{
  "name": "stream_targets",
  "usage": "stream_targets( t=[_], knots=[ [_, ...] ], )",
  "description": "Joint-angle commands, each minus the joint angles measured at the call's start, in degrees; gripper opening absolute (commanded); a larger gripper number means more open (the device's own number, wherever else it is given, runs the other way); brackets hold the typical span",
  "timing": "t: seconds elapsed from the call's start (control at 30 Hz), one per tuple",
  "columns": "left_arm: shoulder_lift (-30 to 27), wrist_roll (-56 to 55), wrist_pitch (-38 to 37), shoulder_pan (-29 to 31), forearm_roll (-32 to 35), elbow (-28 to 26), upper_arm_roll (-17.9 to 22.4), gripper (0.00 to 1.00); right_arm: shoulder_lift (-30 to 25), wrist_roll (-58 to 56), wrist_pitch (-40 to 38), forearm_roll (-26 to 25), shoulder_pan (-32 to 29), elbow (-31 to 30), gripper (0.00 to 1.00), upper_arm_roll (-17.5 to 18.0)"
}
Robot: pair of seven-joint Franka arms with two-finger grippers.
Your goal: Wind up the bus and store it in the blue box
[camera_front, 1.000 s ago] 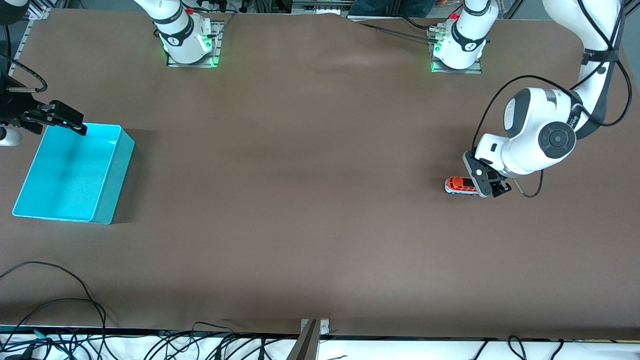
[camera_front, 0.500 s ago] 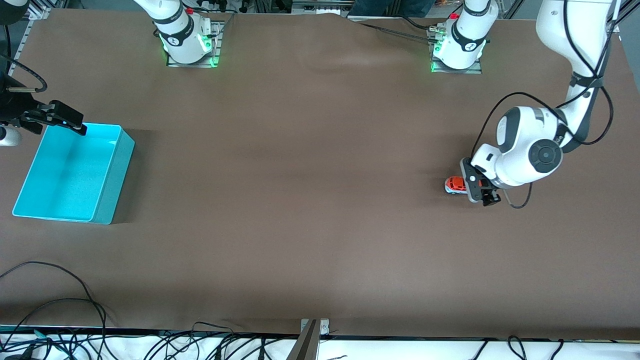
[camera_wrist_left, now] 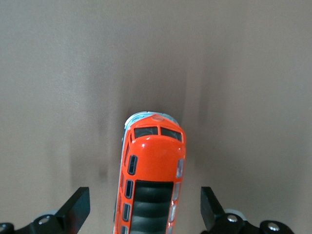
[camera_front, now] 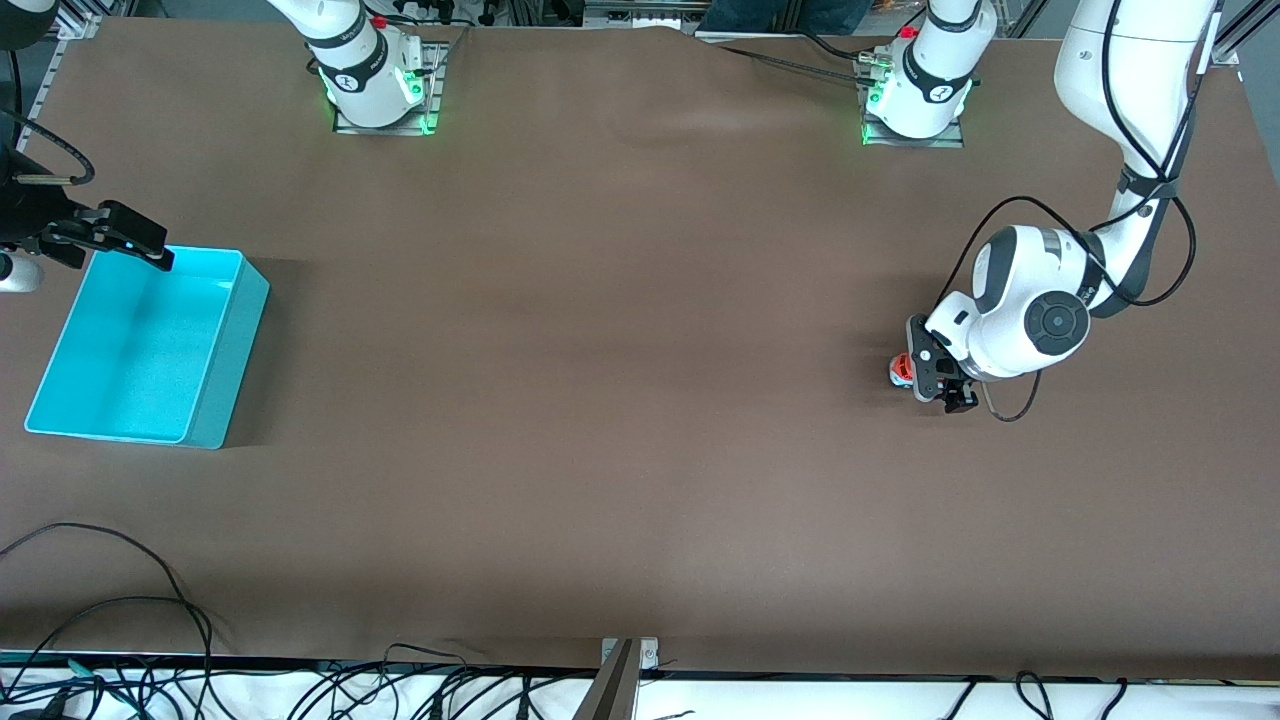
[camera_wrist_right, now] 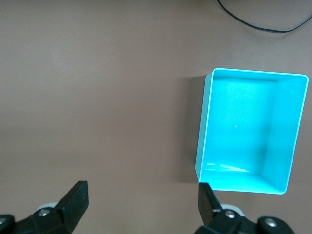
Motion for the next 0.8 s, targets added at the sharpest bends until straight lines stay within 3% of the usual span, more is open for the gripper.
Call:
stream_targets(
  t=[0.0,0.2,0.3,0.37,0.53,0.63,0.77],
  knots=[
    [-0.7,1.2,2.1,-0.1,1.7,-1.9,0.1,1.0,-0.2,0.1,-0.5,0.0,0.1,0.4,1.0,0.0],
    [-0.7,1.3,2.3,-0.4,1.7,-1.9,0.1,0.99,-0.2,0.1,-0.5,0.0,0.1,0.4,1.0,0.0],
    [-0.7,1.3,2.3,-0.4,2.3,-2.0,0.1,0.77,-0.2,0.1,-0.5,0.0,0.1,0.4,1.0,0.0],
    [-0.8,1.3,2.3,-0.4,3.1,-1.9,0.0,0.57,-0.2,0.1,-0.5,0.0,0.1,0.4,1.0,0.0],
    [-1.0,1.4,2.2,-0.3,3.4,-1.9,0.0,0.31,-0.4,0.0,-0.6,-0.1,0.1,0.4,1.0,0.0],
    [-1.0,1.5,2.2,-0.3,3.4,-1.9,0.0,0.24,-0.4,-0.1,-0.6,-0.2,0.1,0.4,1.0,0.0],
    [-1.0,1.7,2.2,-0.3,3.4,-1.9,0.0,0.23,-0.5,0.1,-0.6,-0.2,0.2,0.4,1.0,0.2]
  ],
)
